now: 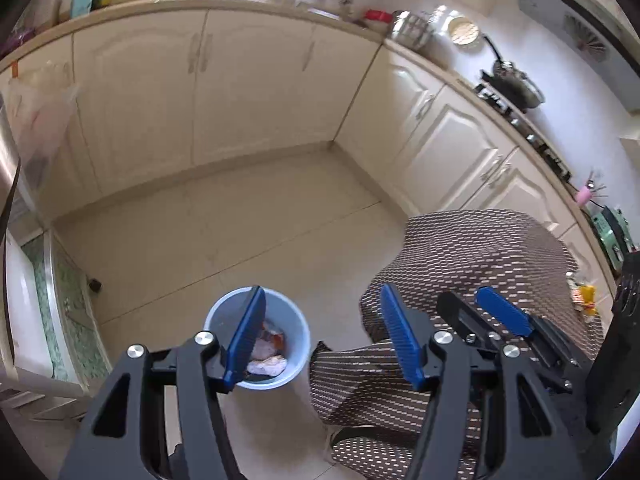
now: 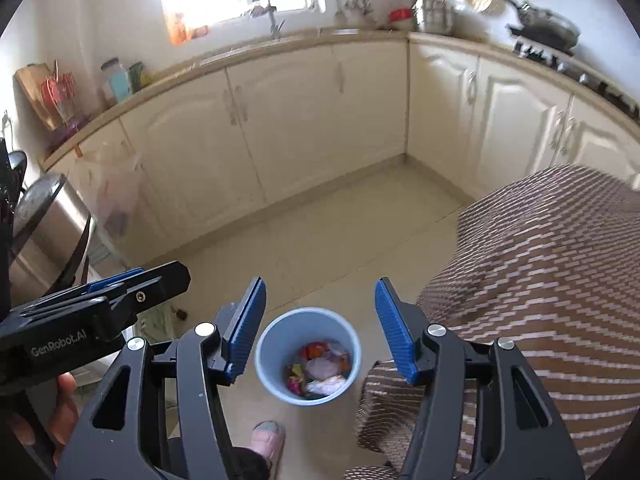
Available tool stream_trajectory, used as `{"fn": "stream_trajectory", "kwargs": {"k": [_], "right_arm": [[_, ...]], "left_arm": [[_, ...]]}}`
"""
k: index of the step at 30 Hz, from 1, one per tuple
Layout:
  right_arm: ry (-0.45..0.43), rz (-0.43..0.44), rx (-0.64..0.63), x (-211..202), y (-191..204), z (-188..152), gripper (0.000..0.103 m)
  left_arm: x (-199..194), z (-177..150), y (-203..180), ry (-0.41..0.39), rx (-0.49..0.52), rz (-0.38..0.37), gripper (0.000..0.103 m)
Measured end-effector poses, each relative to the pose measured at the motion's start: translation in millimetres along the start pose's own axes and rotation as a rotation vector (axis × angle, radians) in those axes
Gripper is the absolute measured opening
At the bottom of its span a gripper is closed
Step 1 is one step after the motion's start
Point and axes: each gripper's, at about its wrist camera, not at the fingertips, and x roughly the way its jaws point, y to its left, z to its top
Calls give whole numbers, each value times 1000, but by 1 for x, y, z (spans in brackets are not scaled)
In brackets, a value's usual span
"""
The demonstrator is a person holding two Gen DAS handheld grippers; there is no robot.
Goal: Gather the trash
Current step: 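Move both tools back over the table toward the remaining trash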
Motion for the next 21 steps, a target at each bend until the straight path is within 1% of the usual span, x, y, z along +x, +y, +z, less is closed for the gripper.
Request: {"fn": "stream_trajectory", "kwargs": {"k": [5,9,12,16,21], "right_arm": [[-91,-55,22,-57,-32,4,57],[-148,-107,45,-99,-66,0,58],[-186,-157,80,-132,-102,-8,58],[-209,-230,133,-162,-152,-21,61],[-208,-346,232,-190,-225,-46,61]], "left_arm": [[-28,-2,-48,-50,65,-47,60],[-45,-6,-101,-82,135,-90,61],[-53,-13,-146,-94,193,-129,61],[-51,-31,-211,-83,298,-171,62],[-27,-55,-289,-19,425,-228,62]]}}
